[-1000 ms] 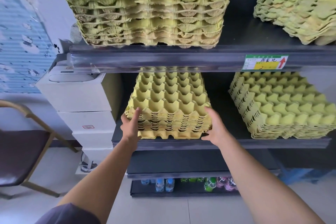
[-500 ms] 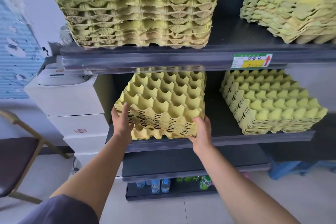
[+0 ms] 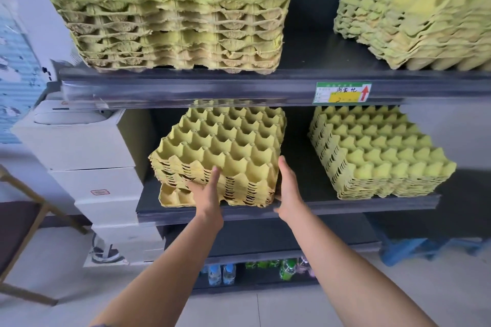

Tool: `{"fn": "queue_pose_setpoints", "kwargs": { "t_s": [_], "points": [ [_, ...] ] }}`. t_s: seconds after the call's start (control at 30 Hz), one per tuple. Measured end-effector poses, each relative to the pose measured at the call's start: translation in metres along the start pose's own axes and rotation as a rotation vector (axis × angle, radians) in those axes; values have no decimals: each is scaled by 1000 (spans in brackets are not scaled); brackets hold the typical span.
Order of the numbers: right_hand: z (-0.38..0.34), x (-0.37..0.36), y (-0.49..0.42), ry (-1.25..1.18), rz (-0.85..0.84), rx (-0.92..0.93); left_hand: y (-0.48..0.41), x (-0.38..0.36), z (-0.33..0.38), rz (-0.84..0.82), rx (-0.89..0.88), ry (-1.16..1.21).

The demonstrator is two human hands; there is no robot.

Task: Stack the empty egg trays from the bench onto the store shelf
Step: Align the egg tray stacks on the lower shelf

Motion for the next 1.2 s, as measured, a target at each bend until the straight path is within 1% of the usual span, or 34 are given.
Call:
{"fn": "queue_pose_setpoints", "kwargs": {
  "t_s": [0.1, 0.2, 0.33, 0.4, 0.53, 0.6, 0.73, 0.9, 1.07, 1.2],
  "points": [
    [-23, 8, -25, 58, 3, 5, 13, -21, -6, 20, 3, 87],
    [-40, 9, -47, 154, -24, -35, 27, -42, -11, 83, -28, 113],
    [-55, 4, -69, 209, -90, -102, 40, -62, -32, 169, 23, 184],
    [-58, -1, -78, 245, -138, -148, 44, -72, -40, 150, 32, 183],
    [-56, -16, -85, 293, -232, -283, 46, -85, -51, 105, 104, 228],
    [-57, -21, -90, 324, -239, -316, 44, -84, -51, 111, 123, 229],
    [-55, -27, -95, 395, -224, -332, 43, -80, -50, 137, 87, 191],
    [-62, -30, -87, 356, -196, -284, 43, -75, -45, 158, 31, 241],
    [-74, -24, -72, 229, -99, -178, 47, -62, -39, 85, -14, 244],
    [-64, -22, -55, 115, -55, -175, 47, -39, -32, 95, 21, 229]
  ]
}}
Point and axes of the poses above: each hand's wrist, its own y-axis away from the middle knuckle, its own x-axis out of the back of the hand, z = x × y, the point moved 10 cm from there along -y, towards the middle knuckle, and after that the axes turned 7 degrees about -y, right-handed, at the moved point
